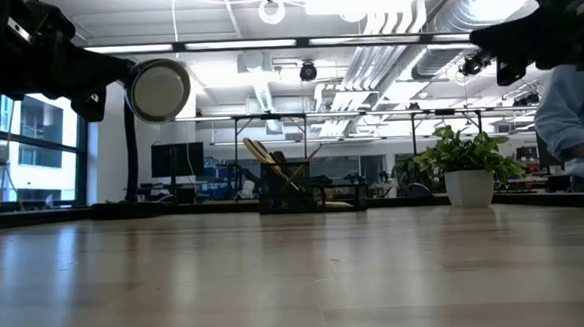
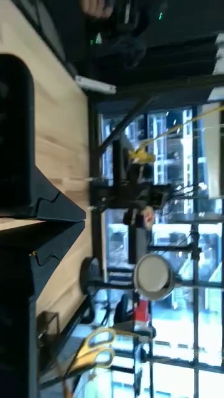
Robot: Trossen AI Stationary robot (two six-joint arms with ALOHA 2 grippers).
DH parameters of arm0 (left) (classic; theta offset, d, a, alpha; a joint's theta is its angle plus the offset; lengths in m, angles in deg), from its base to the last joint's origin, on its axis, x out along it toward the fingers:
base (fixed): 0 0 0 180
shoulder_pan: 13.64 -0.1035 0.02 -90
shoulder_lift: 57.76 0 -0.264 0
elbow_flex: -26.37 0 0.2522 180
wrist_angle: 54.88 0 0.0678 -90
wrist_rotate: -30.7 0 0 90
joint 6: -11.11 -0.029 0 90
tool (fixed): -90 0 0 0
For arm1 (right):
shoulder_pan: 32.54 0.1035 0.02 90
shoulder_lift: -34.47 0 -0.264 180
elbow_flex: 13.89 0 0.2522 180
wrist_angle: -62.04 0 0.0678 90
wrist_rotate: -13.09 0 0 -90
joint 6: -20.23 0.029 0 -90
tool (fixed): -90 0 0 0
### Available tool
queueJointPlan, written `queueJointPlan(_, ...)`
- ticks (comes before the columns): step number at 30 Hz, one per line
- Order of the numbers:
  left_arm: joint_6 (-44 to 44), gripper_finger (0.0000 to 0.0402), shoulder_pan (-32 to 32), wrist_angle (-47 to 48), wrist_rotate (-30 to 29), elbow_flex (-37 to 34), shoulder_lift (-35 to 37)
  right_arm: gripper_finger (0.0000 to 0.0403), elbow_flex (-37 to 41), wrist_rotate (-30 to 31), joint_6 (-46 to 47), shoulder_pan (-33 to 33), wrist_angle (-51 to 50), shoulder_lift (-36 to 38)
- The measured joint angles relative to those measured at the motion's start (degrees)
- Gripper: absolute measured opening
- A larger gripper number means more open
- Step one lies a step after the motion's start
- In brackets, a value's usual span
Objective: Pick and place office supplies into organizer
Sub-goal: Return to Home Position
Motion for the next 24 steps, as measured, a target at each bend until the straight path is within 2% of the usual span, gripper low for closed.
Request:
queueJointPlan(8, 0.0, 0.0010, 0.0, 0.1, -0.1, 0.0, 0.0, 0.0000, 0.0, 0.4, -1.4, 0.0, -1.7, -0.1)
queueJointPlan(12, -0.3, 0.0010, 0.0, 0.9, -0.2, 0.0, 0.0, 0.0000, 0.0, 0.4, -3.0, -0.2, -6.5, -0.5)
queueJointPlan(24, -14.2, 0.0010, 0.0, 1.0, 1.3, 0.0, 0.0, 0.0000, 0.0, -0.8, 0.6, -0.3, -6.8, -4.8)
